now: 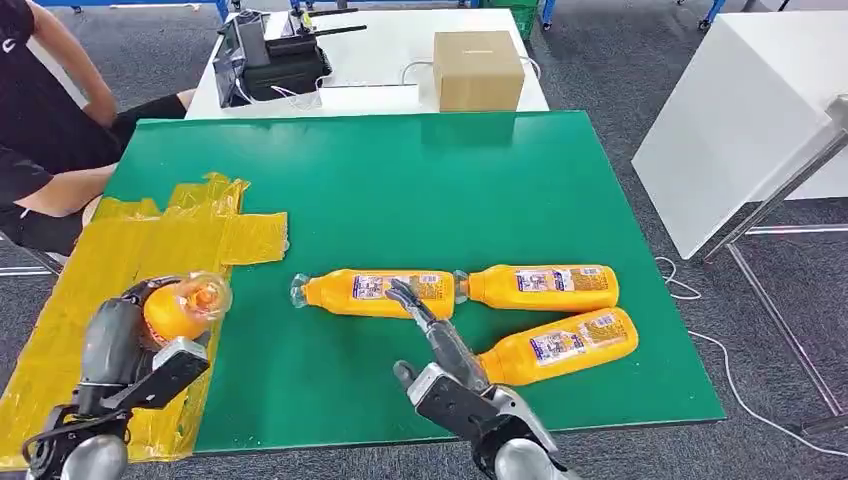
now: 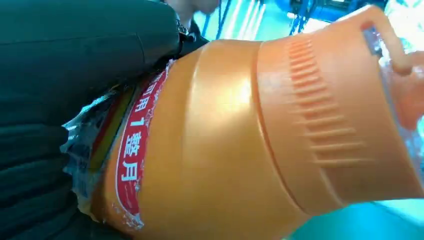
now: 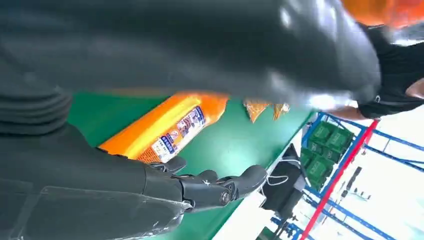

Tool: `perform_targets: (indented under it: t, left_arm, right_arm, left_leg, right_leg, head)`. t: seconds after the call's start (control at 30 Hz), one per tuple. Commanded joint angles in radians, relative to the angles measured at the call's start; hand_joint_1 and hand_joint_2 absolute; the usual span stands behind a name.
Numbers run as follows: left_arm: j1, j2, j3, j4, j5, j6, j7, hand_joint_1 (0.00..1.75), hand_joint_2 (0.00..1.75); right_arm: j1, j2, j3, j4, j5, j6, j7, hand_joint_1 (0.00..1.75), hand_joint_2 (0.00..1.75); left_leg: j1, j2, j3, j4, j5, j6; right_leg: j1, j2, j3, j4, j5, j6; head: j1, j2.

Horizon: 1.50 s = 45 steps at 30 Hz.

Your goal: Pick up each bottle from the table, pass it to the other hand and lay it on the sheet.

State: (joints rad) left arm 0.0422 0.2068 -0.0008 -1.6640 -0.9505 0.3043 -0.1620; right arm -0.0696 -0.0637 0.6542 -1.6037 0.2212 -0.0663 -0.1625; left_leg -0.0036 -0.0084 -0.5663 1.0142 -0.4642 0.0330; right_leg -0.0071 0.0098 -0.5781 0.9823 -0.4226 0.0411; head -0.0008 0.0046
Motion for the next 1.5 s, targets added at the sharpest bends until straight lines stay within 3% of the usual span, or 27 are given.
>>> perform_targets:
  t: [0.03,0.13,0.17,0.2,0.37,0.5,0.73,1.4,1.43,1.5]
  left_arm:
    - [-0.149,0.179,-0.117,0.329,-0.356,-0.102,0.126,1.75,1.75]
    - [-0.147,0.174,-0.153,0.391,-0.387,-0.107,0.124,1.75,1.75]
    - [-0.137,0.182,-0.181,0.415,-0.398,-0.124,0.115,1.55,1.75]
    - [-0.133,0.189,-0.195,0.432,-0.396,-0.136,0.114,0.0,0.0]
    - [-0.098,0.195,-0.222,0.43,-0.338,-0.17,0.088,0.0,0.0]
    - [-0.043,0.201,-0.207,0.38,-0.291,-0.151,0.053,0.0,0.0]
    - [0.079,0.154,-0.128,0.215,-0.156,-0.097,-0.001,0.0,0.0]
    - [0.076,0.14,-0.117,0.215,-0.119,-0.1,-0.021,0.0,0.0]
    - [0.088,0.102,-0.078,0.192,-0.058,-0.07,-0.062,0.0,0.0]
    - [0.109,0.007,0.0,0.127,0.115,-0.022,-0.16,0.0,0.0]
  right_arm:
    - [-0.066,0.027,-0.005,0.062,-0.026,0.055,0.01,0.0,0.0]
    - [-0.076,0.029,0.001,0.08,-0.025,0.06,0.014,0.0,0.0]
    - [-0.084,0.026,0.006,0.091,-0.017,0.064,0.027,0.0,0.0]
    - [-0.095,0.021,0.014,0.102,-0.008,0.069,0.038,0.0,0.0]
    - [-0.093,-0.008,0.015,0.067,0.045,0.056,0.083,0.0,0.0]
    - [-0.055,-0.057,-0.021,0.03,0.065,0.045,0.047,0.0,0.0]
    - [0.05,-0.175,-0.189,-0.104,0.17,0.016,0.023,0.0,0.0]
    - [0.054,-0.166,-0.197,-0.107,0.182,0.025,0.02,0.0,0.0]
    - [0.071,-0.193,-0.213,-0.127,0.201,0.02,0.02,0.0,1.75]
    - [0.125,-0.258,-0.258,-0.177,0.213,0.021,0.02,0.0,1.75]
  left_leg:
    - [0.002,0.0,0.005,-0.002,0.0,-0.004]
    - [0.0,0.0,0.004,-0.003,0.001,-0.002]
    - [0.001,0.0,0.005,-0.003,0.001,-0.002]
    - [0.001,0.0,0.006,-0.004,0.001,-0.003]
    - [0.002,0.002,0.005,-0.002,0.0,-0.003]
    - [0.001,0.001,0.006,-0.003,0.0,-0.003]
    - [0.0,-0.001,0.003,-0.001,0.0,-0.002]
    - [0.002,0.001,0.005,-0.002,-0.001,-0.004]
    - [0.001,0.0,0.003,-0.001,0.0,-0.003]
    - [0.001,0.0,0.003,-0.001,0.0,-0.002]
  right_leg:
    - [0.002,-0.002,0.005,-0.001,0.0,-0.002]
    - [0.0,-0.002,0.003,-0.001,0.0,-0.001]
    - [0.001,-0.002,0.004,-0.002,0.0,-0.001]
    - [0.001,-0.001,0.005,-0.003,0.0,-0.002]
    - [0.001,0.0,0.005,-0.002,0.0,-0.001]
    - [0.001,0.0,0.006,-0.002,-0.001,-0.001]
    - [0.0,-0.002,0.004,-0.001,-0.001,0.0]
    - [0.002,-0.001,0.006,-0.002,-0.001,-0.001]
    - [0.001,0.0,0.003,-0.001,0.0,-0.001]
    - [0.001,-0.001,0.003,-0.001,0.0,-0.001]
  head:
    - [0.0,0.0]
    - [0.0,0.0]
    - [0.0,0.0]
    - [0.0,0.0]
    - [0.0,0.0]
    - [0.0,0.0]
    - [-0.001,0.0]
    - [0.0,0.0]
    - [0.0,0.0]
    - [0.0,0.0]
